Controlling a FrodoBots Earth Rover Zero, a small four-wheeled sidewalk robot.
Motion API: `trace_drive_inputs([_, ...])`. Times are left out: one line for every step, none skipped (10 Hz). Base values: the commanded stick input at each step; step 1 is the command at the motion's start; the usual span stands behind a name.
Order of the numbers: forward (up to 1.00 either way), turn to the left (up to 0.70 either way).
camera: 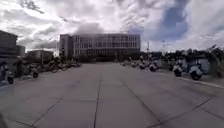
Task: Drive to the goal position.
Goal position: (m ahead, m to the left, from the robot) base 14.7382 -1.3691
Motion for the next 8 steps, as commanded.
trace_drive_inputs([0.70,0.01])
trace_drive_inputs([0.70,0.01])
trace_drive_inputs([0.70,0.01])
trace_drive_inputs([0.70,0.01])
trace_drive_inputs([0.70,0.01])
trace_drive_inputs([0.70,0.01])
trace_drive_inputs([0.70,0.01])
trace_drive_inputs([0.70,0.01])
